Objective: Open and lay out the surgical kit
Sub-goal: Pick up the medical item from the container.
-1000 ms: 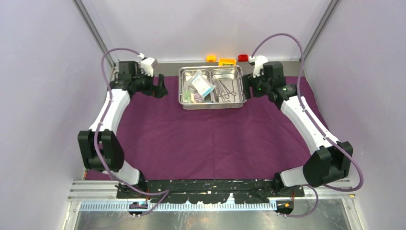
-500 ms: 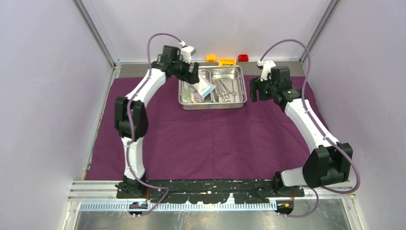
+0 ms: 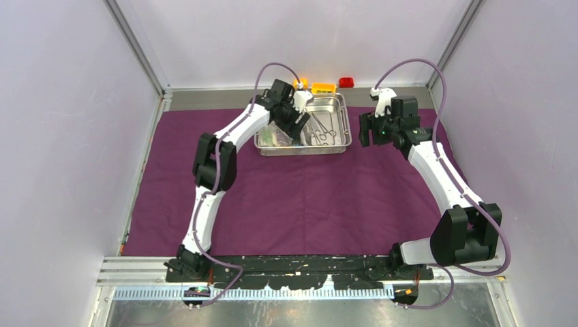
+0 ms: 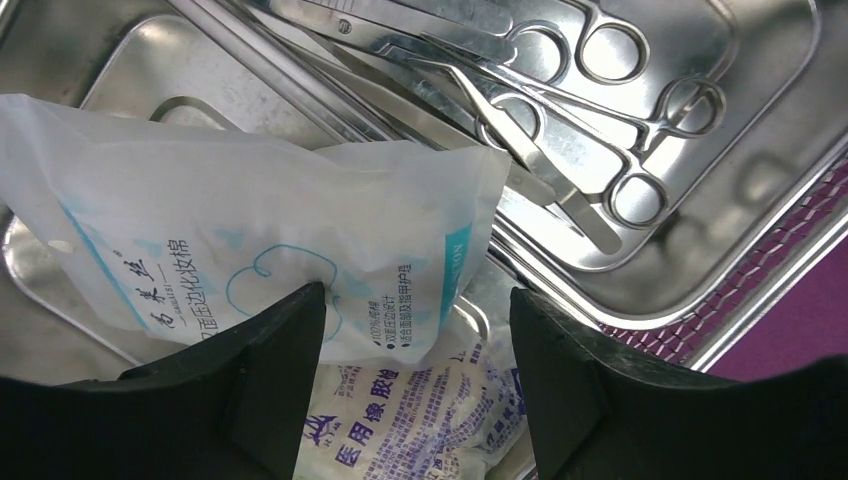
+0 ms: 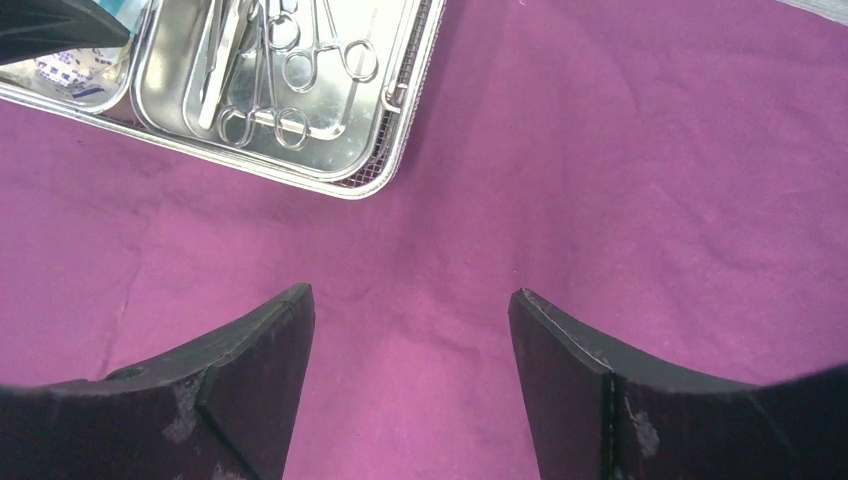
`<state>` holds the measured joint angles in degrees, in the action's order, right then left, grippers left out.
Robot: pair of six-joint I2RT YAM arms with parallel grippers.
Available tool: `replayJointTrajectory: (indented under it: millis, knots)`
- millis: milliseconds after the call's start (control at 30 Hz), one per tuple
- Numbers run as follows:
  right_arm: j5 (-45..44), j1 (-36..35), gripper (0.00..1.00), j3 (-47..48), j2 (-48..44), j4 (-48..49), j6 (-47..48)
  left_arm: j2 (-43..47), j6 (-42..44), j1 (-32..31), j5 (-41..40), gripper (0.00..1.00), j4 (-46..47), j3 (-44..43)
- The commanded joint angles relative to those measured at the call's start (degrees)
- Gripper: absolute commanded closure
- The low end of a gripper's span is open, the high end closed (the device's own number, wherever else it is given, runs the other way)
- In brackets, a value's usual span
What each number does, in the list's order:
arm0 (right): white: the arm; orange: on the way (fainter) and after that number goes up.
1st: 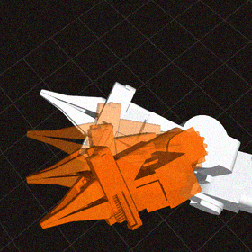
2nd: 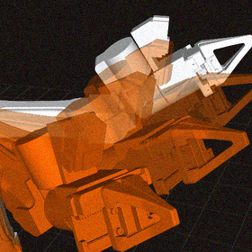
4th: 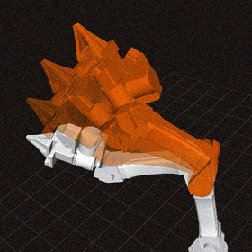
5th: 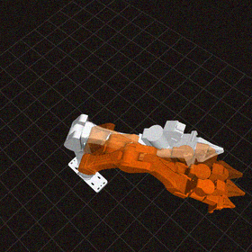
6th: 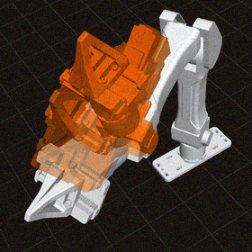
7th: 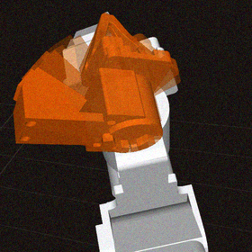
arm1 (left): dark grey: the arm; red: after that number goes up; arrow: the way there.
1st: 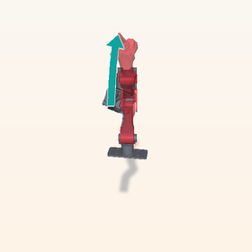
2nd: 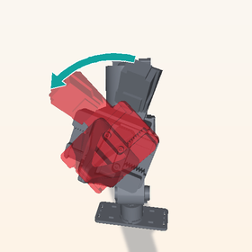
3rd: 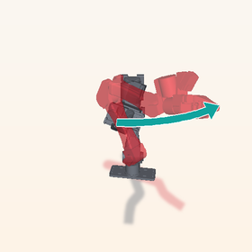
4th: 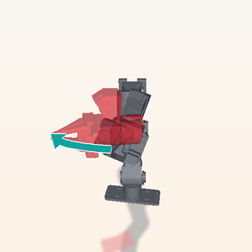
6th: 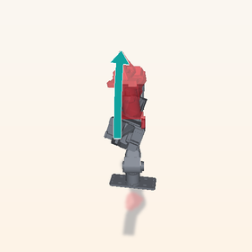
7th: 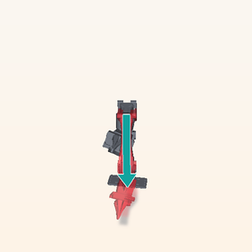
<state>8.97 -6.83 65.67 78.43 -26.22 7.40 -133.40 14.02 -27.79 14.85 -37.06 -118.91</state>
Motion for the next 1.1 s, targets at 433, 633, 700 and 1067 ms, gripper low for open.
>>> replayJointTrajectory:
  millis: [433, 633, 700, 1067]
  knots:
    - [2.89, 0.63, 0.24, -0.08, -2.05, 1.95, 1.21, -2.44, 4.36, -1.89, -6.85, 0.69, -1.72, -5.12]
    - [3.30, 0.76, 0.24, -0.10, -1.46, 1.83, 1.39, -1.59, 5.90, -1.96, -4.79, 0.88, -4.72, -7.91]
    - [3.54, 0.72, 0.24, -0.03, -1.28, 1.75, 1.39, -1.01, 6.58, -2.08, -3.87, 0.92, -6.78, -9.65]
    - [1.99, 0.79, 0.25, -0.01, -1.85, 1.95, 1.31, 9.09, 20.85, -6.58, -10.87, 1.00, -17.07, -10.14]
